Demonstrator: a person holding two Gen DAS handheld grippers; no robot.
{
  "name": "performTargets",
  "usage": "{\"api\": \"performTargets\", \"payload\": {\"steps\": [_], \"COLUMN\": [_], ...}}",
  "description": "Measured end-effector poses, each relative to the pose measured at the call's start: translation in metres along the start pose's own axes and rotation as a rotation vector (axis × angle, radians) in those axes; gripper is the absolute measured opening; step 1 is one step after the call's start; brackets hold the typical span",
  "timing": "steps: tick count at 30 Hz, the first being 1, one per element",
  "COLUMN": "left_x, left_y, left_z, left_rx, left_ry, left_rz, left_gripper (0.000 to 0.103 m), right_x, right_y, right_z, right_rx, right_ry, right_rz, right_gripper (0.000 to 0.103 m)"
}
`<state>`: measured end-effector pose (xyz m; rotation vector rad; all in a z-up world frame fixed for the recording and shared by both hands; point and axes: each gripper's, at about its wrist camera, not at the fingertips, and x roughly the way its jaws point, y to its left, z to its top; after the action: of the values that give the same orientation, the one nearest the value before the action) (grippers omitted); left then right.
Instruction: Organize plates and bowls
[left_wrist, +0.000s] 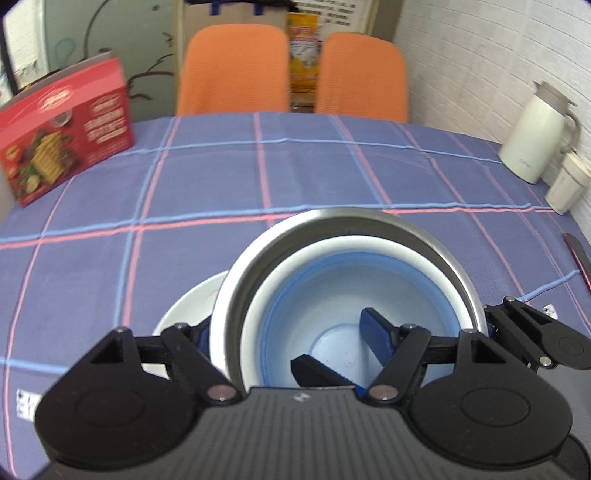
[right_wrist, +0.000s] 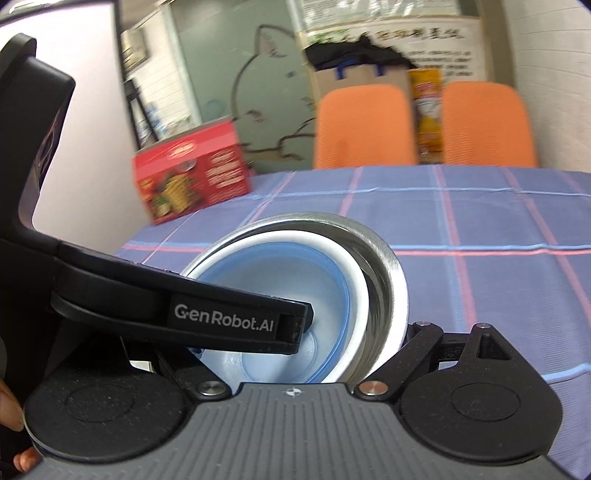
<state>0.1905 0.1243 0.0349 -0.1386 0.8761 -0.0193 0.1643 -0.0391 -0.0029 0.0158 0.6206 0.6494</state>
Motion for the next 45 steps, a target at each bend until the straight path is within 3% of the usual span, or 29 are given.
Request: {"api": "performTargets", "payload": {"steps": [10,22,29,36,45], "left_x": [-0.007,0.016,0.021,0.002,-0.054], "left_y": [0.038,0.028,0.024,0.025,0.034], "left_z": [-0.035,-0.018,-0.016,-0.004,-0.005], "left_rx": [-0.076,-0.026,-0.022,-0.018,-0.077], "left_ry": [0.014,0.006,-0.016,-0.109,-0.300], "left_rz": [-0.001,-0.013,-0.028,-0.025,-0.011], "left_gripper": [0.074,0.076,0.096,0.099,0.099], "right_x": [0.005,0.018,0.020,0.008,-0.032], "right_y": [0.036,0.020,0.013,0.009,-0.010], "right_z": [-0.021,-0.018,-0.016,-0.010,-0.008], "right_rx": [-0.027,0.032,0.031,0.026,0.088], "right_ry": [0.094,0.116,0.117,0.075,-0.044], "right_rz": [0.034,0.021,0.047,0.007,-0.054], "right_gripper": [0.077,0.077,0.076,0.076,0.076]}}
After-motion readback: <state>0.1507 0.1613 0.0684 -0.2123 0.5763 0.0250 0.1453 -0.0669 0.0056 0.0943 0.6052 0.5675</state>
